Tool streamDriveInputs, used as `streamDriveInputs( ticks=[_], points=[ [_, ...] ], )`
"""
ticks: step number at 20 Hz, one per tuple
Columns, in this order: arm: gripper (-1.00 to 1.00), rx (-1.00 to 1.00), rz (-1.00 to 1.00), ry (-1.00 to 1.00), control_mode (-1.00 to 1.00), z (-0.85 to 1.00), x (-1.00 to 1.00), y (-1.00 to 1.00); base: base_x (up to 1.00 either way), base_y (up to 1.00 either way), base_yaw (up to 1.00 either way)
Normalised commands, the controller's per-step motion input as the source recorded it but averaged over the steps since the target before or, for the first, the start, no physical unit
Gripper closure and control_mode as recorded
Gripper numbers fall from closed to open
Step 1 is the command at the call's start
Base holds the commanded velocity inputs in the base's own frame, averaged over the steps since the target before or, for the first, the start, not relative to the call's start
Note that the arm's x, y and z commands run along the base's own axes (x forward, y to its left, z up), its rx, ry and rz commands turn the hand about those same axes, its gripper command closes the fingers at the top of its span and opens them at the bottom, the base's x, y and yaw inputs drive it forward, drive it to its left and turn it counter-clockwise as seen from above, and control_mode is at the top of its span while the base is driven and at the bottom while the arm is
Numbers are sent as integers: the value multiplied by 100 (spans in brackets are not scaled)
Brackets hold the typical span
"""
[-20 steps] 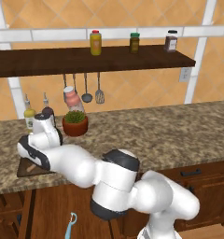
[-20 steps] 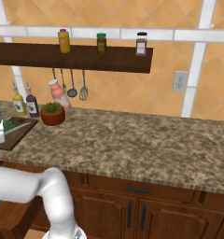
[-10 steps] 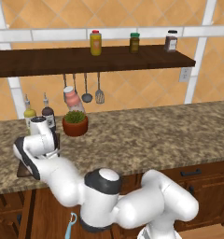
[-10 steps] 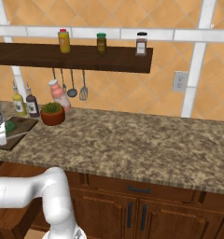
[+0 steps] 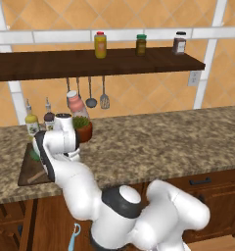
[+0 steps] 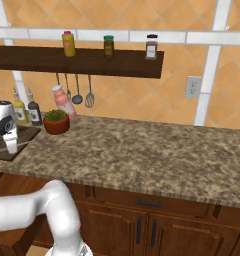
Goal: Place the appropriate cutting tool for cutting the broccoli skin on the cutting board.
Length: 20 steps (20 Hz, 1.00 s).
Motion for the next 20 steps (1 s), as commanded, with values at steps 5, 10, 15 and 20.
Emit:
streamDriveInputs(
  ticks=[5, 10, 15, 20],
  points=[
    [-100, 11, 0, -11, -100, 49, -57, -94, 0, 0, 0],
    [-100, 10, 0, -8, -100, 59, -52, -91, 0, 0, 0],
    [-100, 7, 0, -5, -100, 66, -44, -90, 0, 0, 0],
    [-100, 6, 0, -1, -100, 66, -20, -95, 0, 0, 0]
  ],
)
